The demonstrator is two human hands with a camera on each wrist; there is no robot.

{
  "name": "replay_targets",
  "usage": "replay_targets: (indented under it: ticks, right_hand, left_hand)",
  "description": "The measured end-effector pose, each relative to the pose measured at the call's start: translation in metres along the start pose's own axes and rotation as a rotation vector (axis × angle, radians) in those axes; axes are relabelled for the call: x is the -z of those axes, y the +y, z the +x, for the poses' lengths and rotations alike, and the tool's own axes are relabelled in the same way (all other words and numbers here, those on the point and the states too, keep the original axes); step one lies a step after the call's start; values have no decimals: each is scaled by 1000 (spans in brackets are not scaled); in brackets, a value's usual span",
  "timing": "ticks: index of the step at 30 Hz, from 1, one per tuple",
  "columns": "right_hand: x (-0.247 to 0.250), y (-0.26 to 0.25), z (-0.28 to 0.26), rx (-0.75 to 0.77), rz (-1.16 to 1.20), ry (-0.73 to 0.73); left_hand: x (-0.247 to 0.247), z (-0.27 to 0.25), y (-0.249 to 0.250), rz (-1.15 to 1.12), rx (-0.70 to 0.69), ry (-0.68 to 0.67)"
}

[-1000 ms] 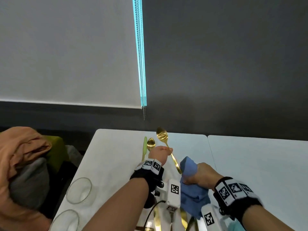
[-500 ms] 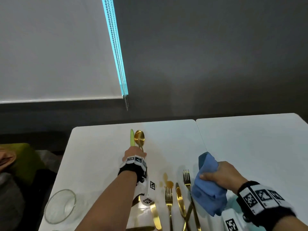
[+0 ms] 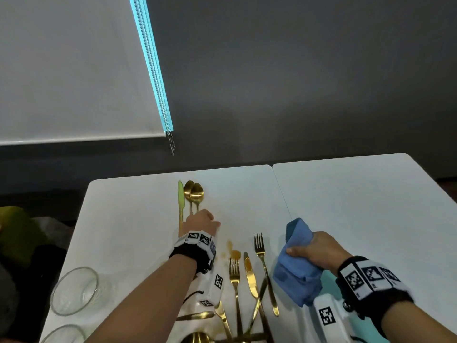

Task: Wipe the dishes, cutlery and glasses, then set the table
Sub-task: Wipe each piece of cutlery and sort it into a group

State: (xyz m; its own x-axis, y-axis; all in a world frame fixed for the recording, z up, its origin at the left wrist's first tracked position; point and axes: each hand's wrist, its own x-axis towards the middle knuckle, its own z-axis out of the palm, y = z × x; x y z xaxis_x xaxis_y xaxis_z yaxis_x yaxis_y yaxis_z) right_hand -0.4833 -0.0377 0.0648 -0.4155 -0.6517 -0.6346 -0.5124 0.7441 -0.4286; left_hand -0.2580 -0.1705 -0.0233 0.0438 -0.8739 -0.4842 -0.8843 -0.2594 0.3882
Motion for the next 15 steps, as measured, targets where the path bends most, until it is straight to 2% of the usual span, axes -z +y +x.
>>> replay_targets:
  ticks: [4,7,11,15]
  right_hand:
    - [-3,10,-3,-6,9,-12]
    - [-4,16,-6,-2,-3,-22]
    - [-4,25,-10,21,20,-39]
    - [0,27,-13,54,-5,-57]
  left_hand:
    - [-24,-31,3,94,-20,-149]
    - [-43,-53,-1,143,7,-207]
    - [-54,-70,-9,121,53,-176]
    - [-46,-79,-9,87,51,-121]
